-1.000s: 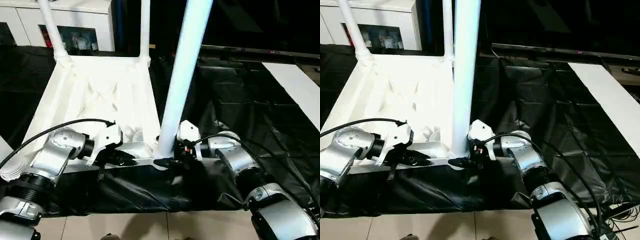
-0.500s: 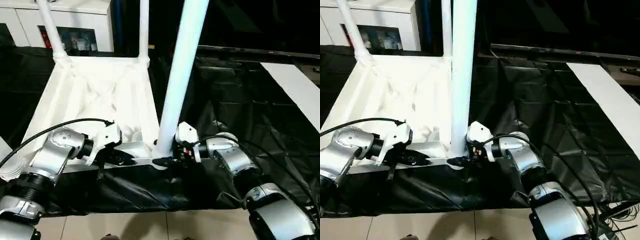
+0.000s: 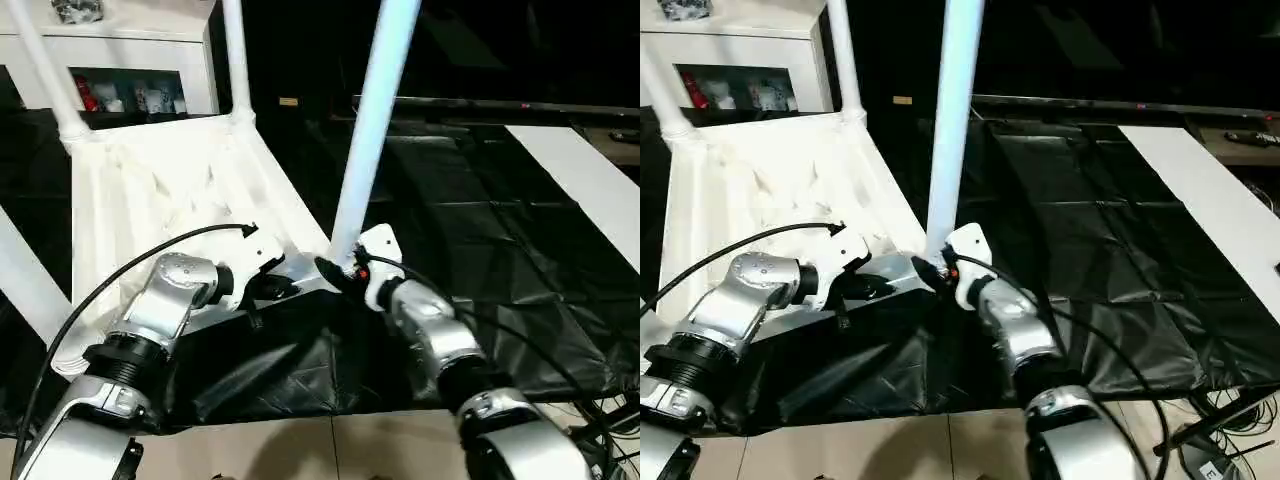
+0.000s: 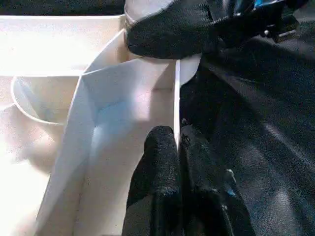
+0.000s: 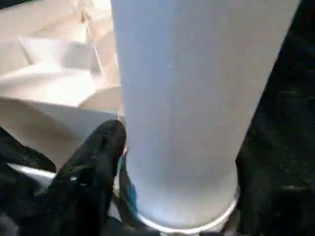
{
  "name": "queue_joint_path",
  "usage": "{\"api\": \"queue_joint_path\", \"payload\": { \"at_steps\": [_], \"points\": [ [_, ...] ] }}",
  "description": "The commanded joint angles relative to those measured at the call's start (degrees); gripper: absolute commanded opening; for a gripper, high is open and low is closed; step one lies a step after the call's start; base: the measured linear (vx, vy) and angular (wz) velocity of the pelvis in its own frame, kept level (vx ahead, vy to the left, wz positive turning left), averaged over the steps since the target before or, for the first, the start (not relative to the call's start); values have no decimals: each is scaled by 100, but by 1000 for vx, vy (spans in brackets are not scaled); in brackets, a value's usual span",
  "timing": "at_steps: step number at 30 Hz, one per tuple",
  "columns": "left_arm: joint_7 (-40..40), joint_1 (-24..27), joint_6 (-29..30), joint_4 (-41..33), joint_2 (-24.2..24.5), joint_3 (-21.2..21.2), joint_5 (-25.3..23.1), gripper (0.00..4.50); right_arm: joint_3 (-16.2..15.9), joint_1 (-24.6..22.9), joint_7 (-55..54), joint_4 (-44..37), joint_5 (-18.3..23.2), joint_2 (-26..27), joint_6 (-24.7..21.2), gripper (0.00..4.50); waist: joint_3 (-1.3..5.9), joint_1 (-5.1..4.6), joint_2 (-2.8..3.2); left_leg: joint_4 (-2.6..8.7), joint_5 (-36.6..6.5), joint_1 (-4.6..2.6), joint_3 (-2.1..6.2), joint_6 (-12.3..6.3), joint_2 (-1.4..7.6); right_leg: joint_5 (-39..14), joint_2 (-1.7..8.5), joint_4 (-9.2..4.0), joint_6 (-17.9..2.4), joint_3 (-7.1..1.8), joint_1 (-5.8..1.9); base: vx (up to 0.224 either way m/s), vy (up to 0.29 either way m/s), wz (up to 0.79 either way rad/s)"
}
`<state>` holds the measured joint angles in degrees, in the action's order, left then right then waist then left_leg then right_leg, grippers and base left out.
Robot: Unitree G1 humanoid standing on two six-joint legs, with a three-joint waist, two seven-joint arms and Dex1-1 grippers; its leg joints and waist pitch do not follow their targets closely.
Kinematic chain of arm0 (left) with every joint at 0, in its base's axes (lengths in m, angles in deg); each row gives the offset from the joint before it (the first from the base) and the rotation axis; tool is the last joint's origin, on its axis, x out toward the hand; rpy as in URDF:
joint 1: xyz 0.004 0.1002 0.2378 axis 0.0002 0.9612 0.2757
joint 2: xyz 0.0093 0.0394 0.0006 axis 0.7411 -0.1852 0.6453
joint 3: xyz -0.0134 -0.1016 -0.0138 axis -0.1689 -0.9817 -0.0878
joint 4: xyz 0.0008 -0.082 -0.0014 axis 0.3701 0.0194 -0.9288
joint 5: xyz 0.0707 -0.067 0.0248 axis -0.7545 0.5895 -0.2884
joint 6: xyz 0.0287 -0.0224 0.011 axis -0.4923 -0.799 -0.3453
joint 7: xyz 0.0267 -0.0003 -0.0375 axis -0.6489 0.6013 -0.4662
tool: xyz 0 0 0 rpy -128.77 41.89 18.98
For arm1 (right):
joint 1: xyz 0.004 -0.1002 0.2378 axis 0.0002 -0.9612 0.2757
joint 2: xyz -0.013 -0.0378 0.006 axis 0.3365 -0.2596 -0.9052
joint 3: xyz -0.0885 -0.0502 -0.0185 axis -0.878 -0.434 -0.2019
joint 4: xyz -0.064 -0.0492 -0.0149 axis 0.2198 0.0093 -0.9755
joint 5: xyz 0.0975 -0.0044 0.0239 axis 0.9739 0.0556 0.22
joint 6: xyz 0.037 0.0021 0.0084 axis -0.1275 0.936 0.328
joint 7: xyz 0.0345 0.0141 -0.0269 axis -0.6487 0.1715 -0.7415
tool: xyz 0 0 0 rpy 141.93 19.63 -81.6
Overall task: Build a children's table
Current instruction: Rotate leg to tighten
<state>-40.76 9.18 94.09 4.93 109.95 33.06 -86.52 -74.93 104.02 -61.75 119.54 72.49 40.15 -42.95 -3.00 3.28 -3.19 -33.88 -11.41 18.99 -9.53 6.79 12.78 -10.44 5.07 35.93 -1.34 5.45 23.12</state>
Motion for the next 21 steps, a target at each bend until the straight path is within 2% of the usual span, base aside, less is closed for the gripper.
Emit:
{"api": "queue_joint_path", "payload": {
  "at_steps": [1,2,5,9,11,13,14,17,18,20,21],
  "points": [
    [-154,-47,-57,-76,-401,389,81,0,-431,73,884,-410,128,438,37,356,329,0,114,471,-1693,43,16,-34,45,-2439,307,-588,-686,-302,-225,0,0,0],
    [-158,-41,-40,-85,-388,383,82,0,-431,53,917,-467,154,405,-19,356,325,-5,116,475,-1657,53,14,-44,50,-2304,300,-571,-742,-305,-228,0,0,0],
    [-587,89,-332,-139,-99,323,226,0,-670,-103,2121,-725,197,-337,-43,380,349,11,102,451,-1450,75,-11,-157,51,-1750,290,-512,-941,-311,-283,0,0,0],
    [-1036,212,-475,-257,140,279,384,0,-820,-129,2931,-747,148,-904,3,380,367,19,72,418,-977,91,-52,-340,50,-1041,291,-433,-1237,-333,-308,0,0,0],
    [-1182,241,-503,-288,218,261,429,0,-847,-127,3183,-745,133,-1045,34,380,371,24,73,409,-864,94,-58,-379,52,-886,292,-408,-1304,-331,-322,0,0,0],
    [-1399,266,-691,-271,348,267,441,0,-907,-97,3507,-699,75,-1228,137,380,366,22,54,410,-852,82,-62,-405,56,-868,290,-407,-1344,-331,-316,0,0,0],
    [-1555,286,-732,-277,417,257,473,0,-946,-66,3669,-664,37,-1320,184,380,359,19,66,413,-870,85,-63,-400,58,-900,292,-405,-1355,-330,-318,0,0,0],
    [-1951,334,-843,-323,575,258,566,0,-993,52,3952,-568,-10,-1448,266,380,338,14,51,427,-1028,78,-62,-357,67,-1224,299,-440,-1299,-328,-314,0,0,0],
    [-2062,349,-867,-336,622,261,592,0,-1002,93,4028,-545,-14,-1473,282,380,341,19,71,430,-1070,68,-57,-331,74,-1316,306,-439,-1279,-331,-305,0,0,0],
    [-2262,386,-883,-397,731,316,615,0,-995,228,4145,-488,12,-1490,254,380,335,19,57,439,-1087,68,-58,-296,84,-1349,306,-434,-1284,-337,-305,0,0,0],
    [-2289,394,-906,-408,758,337,600,0,-997,254,4169,-473,17,-1489,246,366,337,26,52,436,-1084,66,-60,-289,83,-1348,304,-431,-1287,-334,-299,0,0,0]
  ]
}}
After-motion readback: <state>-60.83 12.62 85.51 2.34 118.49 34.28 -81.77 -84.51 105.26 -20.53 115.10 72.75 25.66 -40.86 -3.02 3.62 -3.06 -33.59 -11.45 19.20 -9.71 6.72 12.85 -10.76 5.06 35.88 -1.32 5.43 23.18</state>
